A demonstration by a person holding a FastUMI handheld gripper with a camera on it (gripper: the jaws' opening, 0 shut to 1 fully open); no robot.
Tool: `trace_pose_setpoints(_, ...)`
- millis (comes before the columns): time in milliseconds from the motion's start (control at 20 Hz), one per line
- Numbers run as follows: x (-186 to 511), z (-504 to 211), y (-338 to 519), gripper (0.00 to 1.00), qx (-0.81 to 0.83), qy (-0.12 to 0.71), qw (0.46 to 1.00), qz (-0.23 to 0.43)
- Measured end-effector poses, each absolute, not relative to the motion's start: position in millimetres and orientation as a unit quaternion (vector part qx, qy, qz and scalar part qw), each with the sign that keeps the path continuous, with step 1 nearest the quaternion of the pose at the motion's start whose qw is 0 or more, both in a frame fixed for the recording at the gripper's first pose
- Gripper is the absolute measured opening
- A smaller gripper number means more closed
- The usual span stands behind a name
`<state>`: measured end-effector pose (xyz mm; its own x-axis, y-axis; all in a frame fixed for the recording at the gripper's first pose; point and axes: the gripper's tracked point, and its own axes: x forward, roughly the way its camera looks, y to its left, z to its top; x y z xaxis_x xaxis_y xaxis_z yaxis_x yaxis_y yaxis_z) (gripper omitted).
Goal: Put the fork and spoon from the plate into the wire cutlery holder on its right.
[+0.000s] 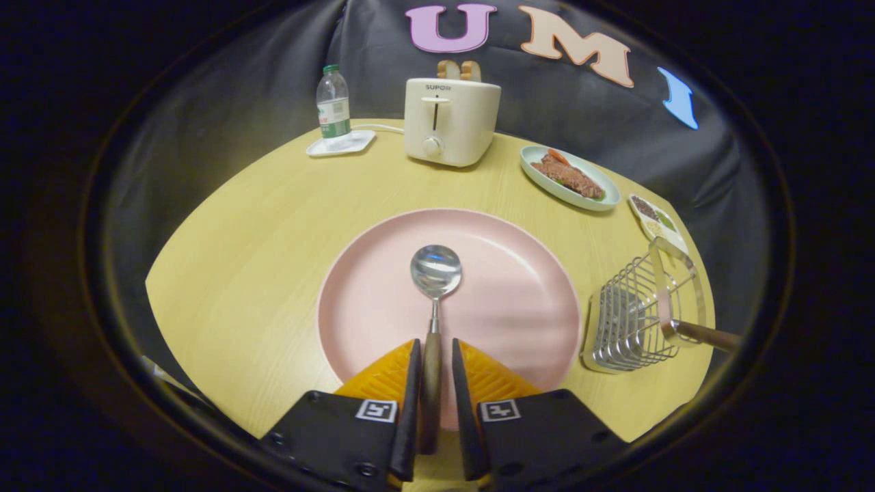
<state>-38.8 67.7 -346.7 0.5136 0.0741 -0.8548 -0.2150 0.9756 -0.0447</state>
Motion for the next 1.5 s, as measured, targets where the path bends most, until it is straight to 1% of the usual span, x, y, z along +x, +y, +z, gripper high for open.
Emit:
trace_pose_setpoints(250,-42,-347,64,0.17,-0.079,0.49,0.864,0.083)
trace_pose_setpoints(300,-43,-347,65,0.1,-0.083,0.496,0.86,0.087)
trace_pose_setpoints(650,-41,-329,55,0.1,-0.097,0.499,0.855,0.101)
trace_pose_setpoints(1000,-48,-316,42,0.1,-0.114,0.523,0.836,0.123)
trace_pose_setpoints(1500,-32,-261,14,0.1,-0.102,0.516,0.84,0.13)
